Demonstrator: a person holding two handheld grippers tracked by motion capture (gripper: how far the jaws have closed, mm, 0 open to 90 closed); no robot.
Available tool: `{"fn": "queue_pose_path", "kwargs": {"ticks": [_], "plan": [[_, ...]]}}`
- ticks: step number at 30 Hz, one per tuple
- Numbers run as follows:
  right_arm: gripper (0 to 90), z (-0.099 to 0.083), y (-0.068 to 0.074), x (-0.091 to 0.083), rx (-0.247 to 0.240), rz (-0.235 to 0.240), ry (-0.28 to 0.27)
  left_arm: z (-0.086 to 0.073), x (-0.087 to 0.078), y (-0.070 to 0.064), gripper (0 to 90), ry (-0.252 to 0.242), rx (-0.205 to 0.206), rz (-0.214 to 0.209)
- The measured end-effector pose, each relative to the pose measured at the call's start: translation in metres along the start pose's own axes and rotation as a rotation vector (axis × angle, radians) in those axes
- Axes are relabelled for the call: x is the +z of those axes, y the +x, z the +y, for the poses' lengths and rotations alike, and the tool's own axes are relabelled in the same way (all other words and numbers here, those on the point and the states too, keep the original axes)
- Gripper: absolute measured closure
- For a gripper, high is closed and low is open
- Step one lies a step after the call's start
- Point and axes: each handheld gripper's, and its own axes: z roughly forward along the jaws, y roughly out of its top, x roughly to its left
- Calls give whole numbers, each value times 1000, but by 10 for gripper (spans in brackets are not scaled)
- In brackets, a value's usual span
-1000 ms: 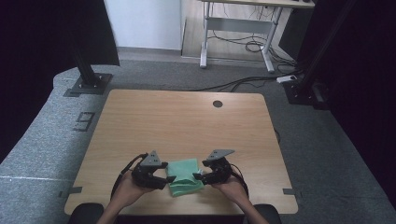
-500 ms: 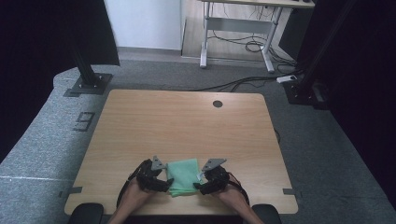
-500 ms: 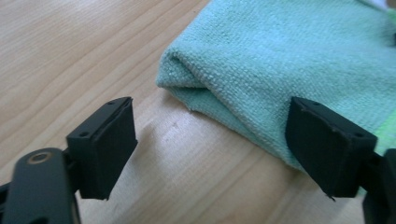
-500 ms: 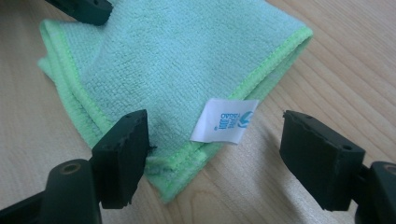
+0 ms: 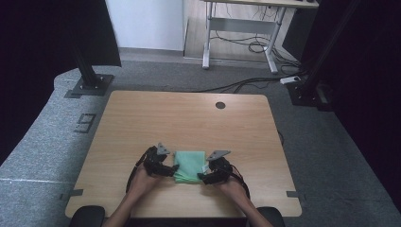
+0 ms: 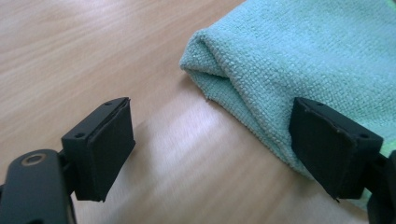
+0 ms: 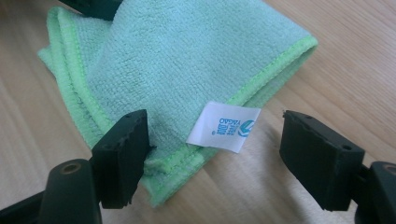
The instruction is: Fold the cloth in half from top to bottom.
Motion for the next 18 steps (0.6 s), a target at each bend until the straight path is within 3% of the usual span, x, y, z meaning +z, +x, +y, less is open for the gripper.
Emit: {"fn": "queue_pose_path", "kwargs": {"ticks": [3,6,10,18], "plan": [[256,0,-3,-2,13,9,-6,5,-12,9,149,-48,-23,-11],[312,3,-2,-11,0,0,-24,9,-23,23,164,-75,-52,16],[426,17,3,-19,-3,62,-68,13,-22,34,173,-70,-71,42],[533,51,49,2,-133,226,-58,13,-1,33,172,-24,-66,46]]}}
